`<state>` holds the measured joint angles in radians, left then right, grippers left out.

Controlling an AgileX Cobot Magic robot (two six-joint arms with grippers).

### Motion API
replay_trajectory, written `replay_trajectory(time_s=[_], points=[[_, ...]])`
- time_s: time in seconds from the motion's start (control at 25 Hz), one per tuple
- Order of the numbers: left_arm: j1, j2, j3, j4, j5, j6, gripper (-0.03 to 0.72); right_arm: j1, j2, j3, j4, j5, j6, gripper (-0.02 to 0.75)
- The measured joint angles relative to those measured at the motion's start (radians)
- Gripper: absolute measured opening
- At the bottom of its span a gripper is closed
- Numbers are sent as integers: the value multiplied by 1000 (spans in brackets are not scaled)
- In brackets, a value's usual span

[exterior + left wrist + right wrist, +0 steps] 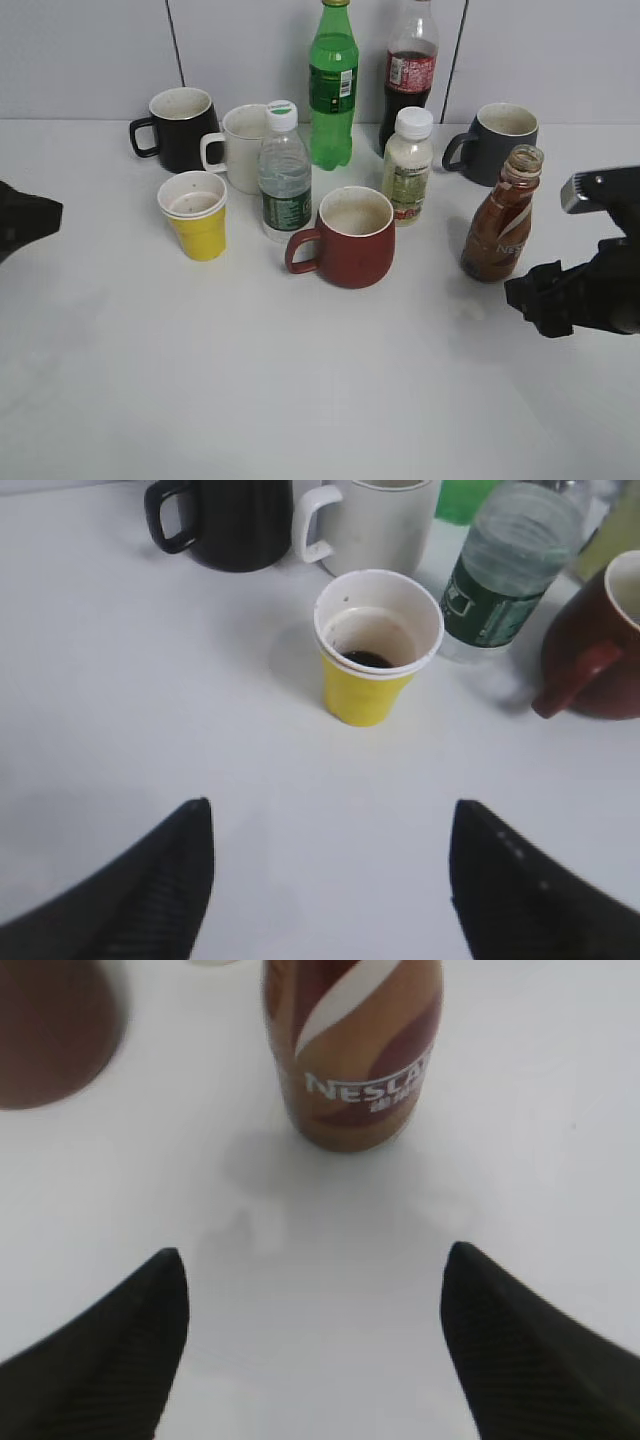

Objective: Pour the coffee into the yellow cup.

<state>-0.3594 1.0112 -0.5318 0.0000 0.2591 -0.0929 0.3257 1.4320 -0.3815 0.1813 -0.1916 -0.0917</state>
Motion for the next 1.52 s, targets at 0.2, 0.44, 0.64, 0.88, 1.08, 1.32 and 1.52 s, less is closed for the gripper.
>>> replay_trajectory(time_s=[0.2, 0.44, 0.64, 0.88, 1.08, 1.32, 1.52], points=[[0, -210, -43, 0, 240, 0, 555, 0, -169, -132, -11, 404, 0, 583], [-1, -542, -75, 27, 538, 0, 551, 0, -391, -254, -13, 826, 1, 583], [-1, -738, -77, 31, 788, 0, 543, 0, -606, -262, -37, 1089, 0, 583], [-1, -872, -55, 31, 907, 4, 490, 0, -893, -263, -84, 1226, 1, 583], [-1, -902, -44, 18, 895, 62, 469, 0, -1112, -214, -99, 1233, -1, 582], [-1, -903, -6, 17, 811, 80, 468, 0, -1267, -132, -109, 1233, -1, 582], [-1, -903, -2, 17, 797, 82, 461, 0, -1284, -132, -111, 1232, 0, 582]])
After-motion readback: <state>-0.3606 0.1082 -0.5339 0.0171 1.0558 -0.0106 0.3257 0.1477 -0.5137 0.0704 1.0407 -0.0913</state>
